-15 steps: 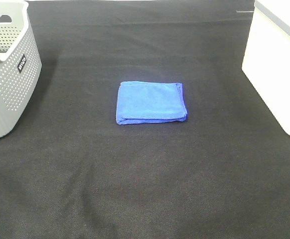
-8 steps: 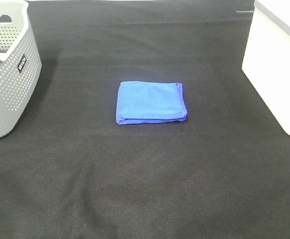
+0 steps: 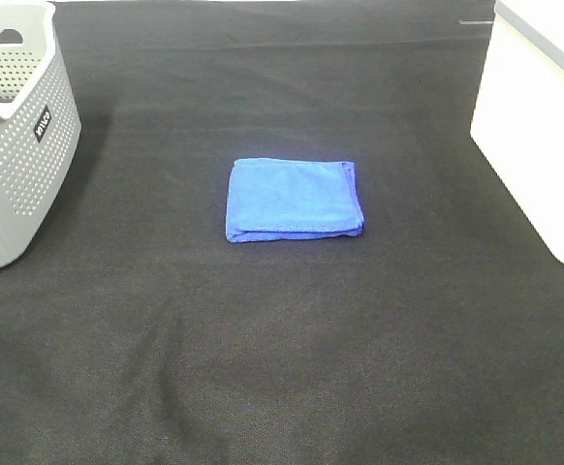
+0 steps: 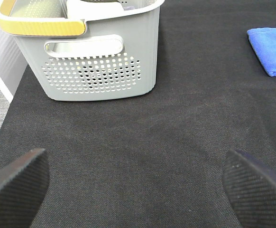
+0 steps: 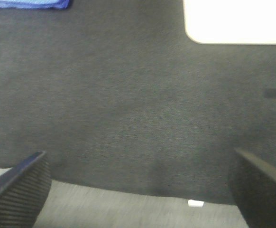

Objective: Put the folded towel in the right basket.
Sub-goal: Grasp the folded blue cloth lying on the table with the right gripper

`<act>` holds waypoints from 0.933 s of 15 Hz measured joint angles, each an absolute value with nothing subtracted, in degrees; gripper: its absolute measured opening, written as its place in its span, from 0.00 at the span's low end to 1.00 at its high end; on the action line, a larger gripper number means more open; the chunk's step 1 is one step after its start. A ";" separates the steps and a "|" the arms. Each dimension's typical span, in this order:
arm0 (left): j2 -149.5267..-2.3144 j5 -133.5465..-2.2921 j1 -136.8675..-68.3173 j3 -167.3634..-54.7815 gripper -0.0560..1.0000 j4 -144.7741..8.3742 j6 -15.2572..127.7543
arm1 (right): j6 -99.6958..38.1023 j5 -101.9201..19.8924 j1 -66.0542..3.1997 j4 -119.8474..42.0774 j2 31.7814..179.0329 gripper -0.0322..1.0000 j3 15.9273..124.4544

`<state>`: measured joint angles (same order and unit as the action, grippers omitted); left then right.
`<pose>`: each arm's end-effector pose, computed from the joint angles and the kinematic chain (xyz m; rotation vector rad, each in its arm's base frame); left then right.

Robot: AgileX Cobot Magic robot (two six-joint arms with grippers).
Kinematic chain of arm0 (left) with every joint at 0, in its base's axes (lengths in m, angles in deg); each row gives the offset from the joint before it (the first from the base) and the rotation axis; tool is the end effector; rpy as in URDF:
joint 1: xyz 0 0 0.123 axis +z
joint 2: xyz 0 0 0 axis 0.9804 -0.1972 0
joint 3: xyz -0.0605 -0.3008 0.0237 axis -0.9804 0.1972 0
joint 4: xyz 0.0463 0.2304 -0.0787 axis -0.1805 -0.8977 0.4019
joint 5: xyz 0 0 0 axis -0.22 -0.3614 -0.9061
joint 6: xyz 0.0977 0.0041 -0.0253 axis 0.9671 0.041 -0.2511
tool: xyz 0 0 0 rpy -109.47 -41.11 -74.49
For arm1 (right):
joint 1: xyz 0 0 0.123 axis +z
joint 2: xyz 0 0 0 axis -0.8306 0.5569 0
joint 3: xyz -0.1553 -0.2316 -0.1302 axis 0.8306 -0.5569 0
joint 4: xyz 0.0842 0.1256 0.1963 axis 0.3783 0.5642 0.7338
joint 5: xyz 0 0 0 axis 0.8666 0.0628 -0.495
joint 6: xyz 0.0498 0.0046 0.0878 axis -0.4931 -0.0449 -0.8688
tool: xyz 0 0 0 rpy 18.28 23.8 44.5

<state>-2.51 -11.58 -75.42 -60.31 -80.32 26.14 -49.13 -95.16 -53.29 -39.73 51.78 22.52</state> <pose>-0.0229 -0.0034 0.2725 0.0141 2.0268 0.0502 0.0232 0.0123 0.2876 -0.1403 2.3538 0.1422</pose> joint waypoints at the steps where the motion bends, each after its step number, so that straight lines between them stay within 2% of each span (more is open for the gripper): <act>1: -2.51 -11.58 -75.42 -60.31 0.92 -80.32 26.14 | -49.13 -97.11 -53.29 -37.84 62.26 0.98 29.91; 5: -2.51 -11.58 -75.42 -60.31 0.92 -80.32 26.14 | -49.13 -101.06 -53.29 -35.95 86.67 0.98 50.82; 11: -2.51 -11.58 -75.42 -60.31 0.92 -80.32 26.14 | -46.21 -99.51 -53.01 -19.22 115.09 0.97 70.24; 14: -2.51 -11.58 -75.42 -60.31 0.92 -80.32 26.14 | -46.15 -98.94 -48.71 -16.99 133.43 0.97 82.45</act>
